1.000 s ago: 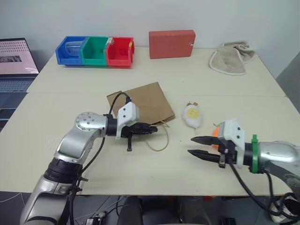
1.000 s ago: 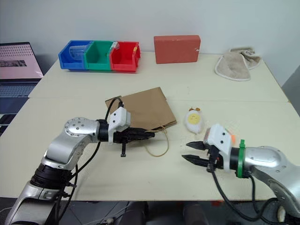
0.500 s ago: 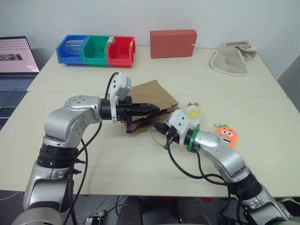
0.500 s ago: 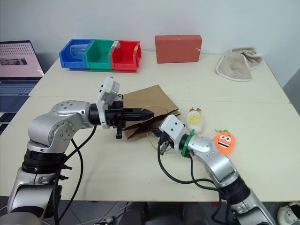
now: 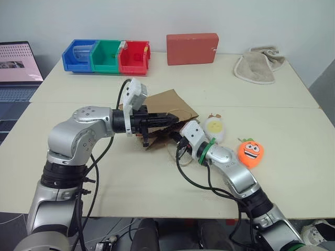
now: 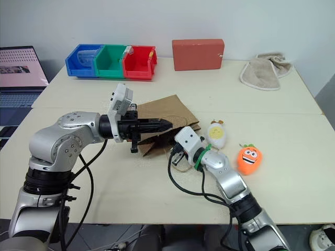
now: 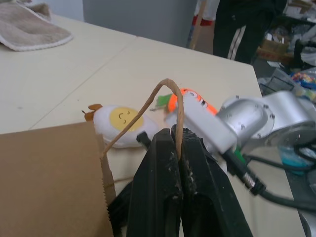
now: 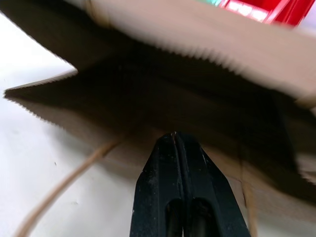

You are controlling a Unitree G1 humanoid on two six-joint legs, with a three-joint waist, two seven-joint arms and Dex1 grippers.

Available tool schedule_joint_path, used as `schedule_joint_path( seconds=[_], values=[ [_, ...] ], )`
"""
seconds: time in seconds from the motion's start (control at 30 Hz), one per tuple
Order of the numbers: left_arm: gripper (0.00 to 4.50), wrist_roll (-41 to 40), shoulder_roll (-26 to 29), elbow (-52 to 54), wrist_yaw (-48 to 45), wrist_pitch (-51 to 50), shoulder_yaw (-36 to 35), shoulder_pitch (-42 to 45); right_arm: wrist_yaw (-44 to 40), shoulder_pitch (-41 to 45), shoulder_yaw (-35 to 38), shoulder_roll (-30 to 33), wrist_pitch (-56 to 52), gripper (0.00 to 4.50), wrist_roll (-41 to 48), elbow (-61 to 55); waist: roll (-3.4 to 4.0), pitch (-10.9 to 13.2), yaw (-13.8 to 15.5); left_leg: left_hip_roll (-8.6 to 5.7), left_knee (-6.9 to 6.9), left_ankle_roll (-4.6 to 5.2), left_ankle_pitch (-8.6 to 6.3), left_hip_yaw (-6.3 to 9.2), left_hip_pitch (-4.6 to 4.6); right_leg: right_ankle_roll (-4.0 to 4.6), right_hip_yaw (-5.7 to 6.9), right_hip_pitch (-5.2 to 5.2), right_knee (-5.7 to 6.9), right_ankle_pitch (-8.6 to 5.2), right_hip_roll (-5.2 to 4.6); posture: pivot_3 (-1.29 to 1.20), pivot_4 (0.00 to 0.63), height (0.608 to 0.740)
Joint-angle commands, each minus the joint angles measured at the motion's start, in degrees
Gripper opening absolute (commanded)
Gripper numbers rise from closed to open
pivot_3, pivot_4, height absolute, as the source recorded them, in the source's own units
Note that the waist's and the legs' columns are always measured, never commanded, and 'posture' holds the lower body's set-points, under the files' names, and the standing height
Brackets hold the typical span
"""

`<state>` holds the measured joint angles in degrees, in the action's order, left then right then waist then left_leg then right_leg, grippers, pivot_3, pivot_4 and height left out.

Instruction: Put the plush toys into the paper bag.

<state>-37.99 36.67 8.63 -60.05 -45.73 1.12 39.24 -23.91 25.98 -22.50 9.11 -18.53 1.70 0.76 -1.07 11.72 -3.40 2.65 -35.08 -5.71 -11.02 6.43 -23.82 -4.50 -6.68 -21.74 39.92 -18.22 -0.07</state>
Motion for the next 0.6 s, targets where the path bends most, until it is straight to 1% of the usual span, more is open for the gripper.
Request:
schedule_joint_path(
  seconds=[0.03, 0.17, 0.3, 0.47, 0.6],
  values=[
    [0.0, -0.99, 0.86, 0.94, 0.04, 0.88, -2.68, 2.31, 2.94, 2.65, 0.38, -4.33, 2.56, 0.03, -1.76, 4.79, 0.0, 0.0, -0.06, 0.0, 0.0, 0.0, 0.0, 0.0, 0.0, 0.0, 0.0, -0.01, 0.01, 0.0, 0.0, 0.0, 0.15, 0.74],
    [0.0, -1.66, 1.28, -0.57, 0.64, 0.46, -4.74, 3.95, 3.86, 3.34, 0.27, -7.04, 3.11, 0.03, -3.29, 8.8, 0.0, 0.0, -0.14, 0.0, 0.0, -0.01, 0.0, -0.01, -0.01, 0.0, -0.01, -0.03, 0.02, 0.0, 0.0, 0.0, 0.15, 0.74],
    [0.0, -0.77, 2.55, -3.42, 1.29, 2.25, -7.48, 8.89, 5.04, 2.67, -0.07, -9.69, 1.71, 0.03, -4.12, 10.18, -0.01, 0.01, -0.13, 0.0, 0.01, -0.01, 0.0, 0.01, -0.01, 0.0, 0.02, -0.04, 0.02, 0.0, 0.0, 0.0, 0.15, 0.74],
    [0.0, 3.8, 5.05, -11.1, 1.31, 9.83, -9.03, 16.31, 5.23, 2.96, 0.97, -10.27, 0.5, 0.03, -4.72, 10.13, -0.01, 0.01, -0.22, 0.0, 0.02, -0.03, 0.01, 0.0, -0.03, 0.0, 0.01, -0.06, 0.01, 0.0, 0.0, 0.0, 0.15, 0.74],
    [0.0, 4.99, 3.3, -14.98, 4.18, 13.53, -10.18, 21.2, 5.18, 2.94, 1.29, -10.61, 0.43, 0.03, -5.17, 10.55, -0.01, 0.01, -0.18, 0.0, 0.04, -0.03, 0.01, 0.01, -0.03, 0.0, 0.02, -0.06, 0.01, 0.0, 0.0, 0.0, 0.15, 0.74]
  ],
)
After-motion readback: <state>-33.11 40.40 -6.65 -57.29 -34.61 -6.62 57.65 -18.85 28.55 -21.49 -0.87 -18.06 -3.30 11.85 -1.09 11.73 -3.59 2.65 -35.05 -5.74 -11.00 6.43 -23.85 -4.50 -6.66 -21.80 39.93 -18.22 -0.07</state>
